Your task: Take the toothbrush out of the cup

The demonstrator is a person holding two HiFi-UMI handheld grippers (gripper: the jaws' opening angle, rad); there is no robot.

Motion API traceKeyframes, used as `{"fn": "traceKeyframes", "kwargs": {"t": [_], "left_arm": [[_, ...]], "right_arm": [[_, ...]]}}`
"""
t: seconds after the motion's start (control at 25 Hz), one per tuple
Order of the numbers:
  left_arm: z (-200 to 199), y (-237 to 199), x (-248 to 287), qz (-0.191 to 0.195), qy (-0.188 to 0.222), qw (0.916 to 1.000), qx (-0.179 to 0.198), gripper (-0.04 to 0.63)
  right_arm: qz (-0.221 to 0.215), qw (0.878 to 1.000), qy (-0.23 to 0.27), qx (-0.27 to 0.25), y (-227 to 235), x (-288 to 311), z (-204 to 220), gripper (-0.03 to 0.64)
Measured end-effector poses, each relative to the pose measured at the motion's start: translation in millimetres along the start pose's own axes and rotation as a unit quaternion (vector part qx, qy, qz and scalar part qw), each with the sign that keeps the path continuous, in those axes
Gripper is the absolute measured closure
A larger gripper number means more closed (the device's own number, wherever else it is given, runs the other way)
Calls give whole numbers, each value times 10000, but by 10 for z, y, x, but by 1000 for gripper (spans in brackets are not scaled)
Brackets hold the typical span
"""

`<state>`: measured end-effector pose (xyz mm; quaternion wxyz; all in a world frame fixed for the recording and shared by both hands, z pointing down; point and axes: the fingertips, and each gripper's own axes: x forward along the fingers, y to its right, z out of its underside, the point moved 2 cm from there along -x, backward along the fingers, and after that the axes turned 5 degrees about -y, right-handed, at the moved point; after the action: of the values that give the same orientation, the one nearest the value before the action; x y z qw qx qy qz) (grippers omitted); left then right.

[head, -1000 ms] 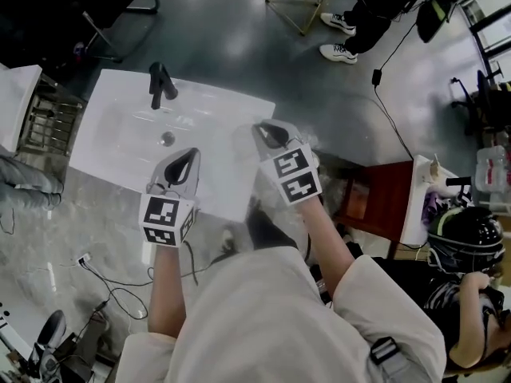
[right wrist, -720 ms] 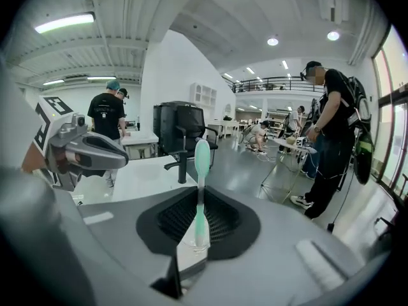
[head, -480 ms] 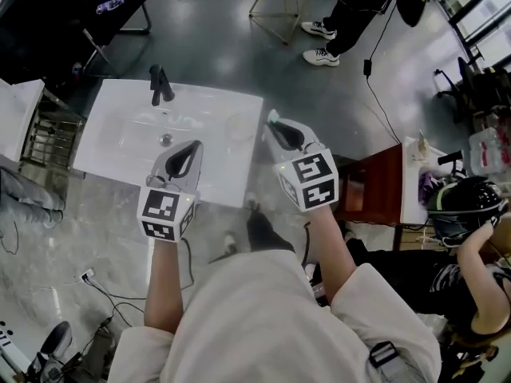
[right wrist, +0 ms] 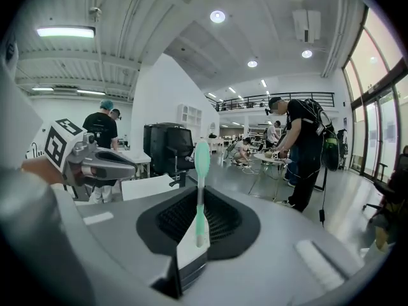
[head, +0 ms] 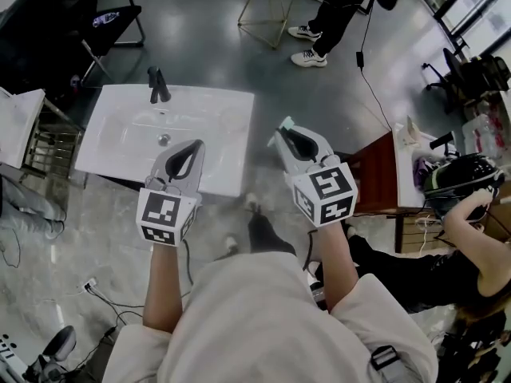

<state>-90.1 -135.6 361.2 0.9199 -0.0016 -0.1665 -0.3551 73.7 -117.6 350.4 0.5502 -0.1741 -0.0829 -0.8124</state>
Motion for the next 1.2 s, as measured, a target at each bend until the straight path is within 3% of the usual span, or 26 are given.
{"fn": "traceKeyframes", "kwargs": {"t": [0.44,1.2], "left_arm": [[-211,361,-368,48,150,9995,260,594],[-340,489,-703,48,278,9986,446,594]], "right_arm": [[34,9992,361,170,-189,-764,-100,577],[19,9990,417,166,-475,-1075,-94,578]]}}
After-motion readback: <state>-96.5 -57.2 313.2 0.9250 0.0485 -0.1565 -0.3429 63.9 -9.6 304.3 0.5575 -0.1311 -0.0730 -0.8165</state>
